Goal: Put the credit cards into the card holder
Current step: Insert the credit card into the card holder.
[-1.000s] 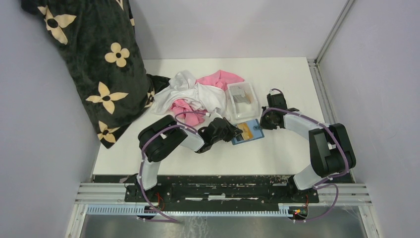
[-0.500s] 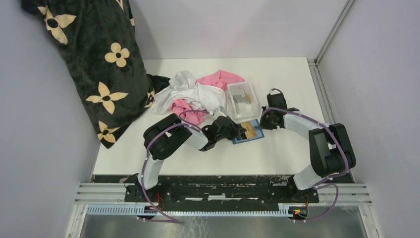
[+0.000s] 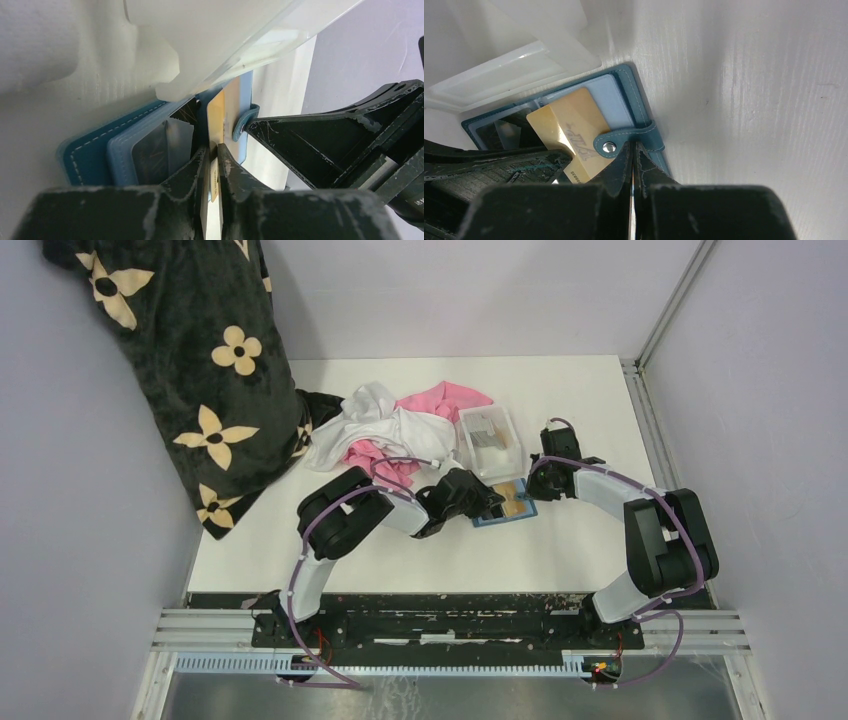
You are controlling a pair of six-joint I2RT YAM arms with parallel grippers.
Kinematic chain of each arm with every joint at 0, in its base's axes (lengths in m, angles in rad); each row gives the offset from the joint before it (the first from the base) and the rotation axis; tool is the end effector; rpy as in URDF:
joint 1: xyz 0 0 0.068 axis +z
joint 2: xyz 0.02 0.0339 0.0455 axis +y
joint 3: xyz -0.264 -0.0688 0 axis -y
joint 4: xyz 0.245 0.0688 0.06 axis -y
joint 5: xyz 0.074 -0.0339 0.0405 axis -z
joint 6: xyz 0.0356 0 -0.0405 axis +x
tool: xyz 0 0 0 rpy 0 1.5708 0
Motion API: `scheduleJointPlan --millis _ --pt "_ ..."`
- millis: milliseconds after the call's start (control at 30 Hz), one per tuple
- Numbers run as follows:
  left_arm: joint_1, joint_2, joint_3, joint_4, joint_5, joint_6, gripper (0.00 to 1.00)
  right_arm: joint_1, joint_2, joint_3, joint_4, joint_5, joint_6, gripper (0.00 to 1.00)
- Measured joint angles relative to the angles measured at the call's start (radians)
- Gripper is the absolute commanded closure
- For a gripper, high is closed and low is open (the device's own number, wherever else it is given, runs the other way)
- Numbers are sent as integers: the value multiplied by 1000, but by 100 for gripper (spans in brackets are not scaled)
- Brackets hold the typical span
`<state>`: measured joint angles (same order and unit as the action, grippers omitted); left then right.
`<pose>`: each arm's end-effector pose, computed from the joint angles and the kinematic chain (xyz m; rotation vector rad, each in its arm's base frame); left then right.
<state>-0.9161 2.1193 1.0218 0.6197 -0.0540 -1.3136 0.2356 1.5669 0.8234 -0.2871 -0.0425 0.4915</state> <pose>0.2573 -0.3320 0.0977 -0.4967 2.2726 -1.2427 0.2877 0.0706 0.1619 0.3208 2.6147 0.3117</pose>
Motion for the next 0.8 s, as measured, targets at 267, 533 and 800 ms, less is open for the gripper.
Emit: scheduleJointPlan --millis 267,533,800 --pt "-1 0 26 -42 -5 1 69 0 -2 0 -1 -6 0 88" --pt "-6 -18 24 -71 -46 2 67 0 -95 0 -35 10 -10 70" --pt "-6 -45 24 -125 -71 47 63 0 -129 5 -49 49 -11 70"
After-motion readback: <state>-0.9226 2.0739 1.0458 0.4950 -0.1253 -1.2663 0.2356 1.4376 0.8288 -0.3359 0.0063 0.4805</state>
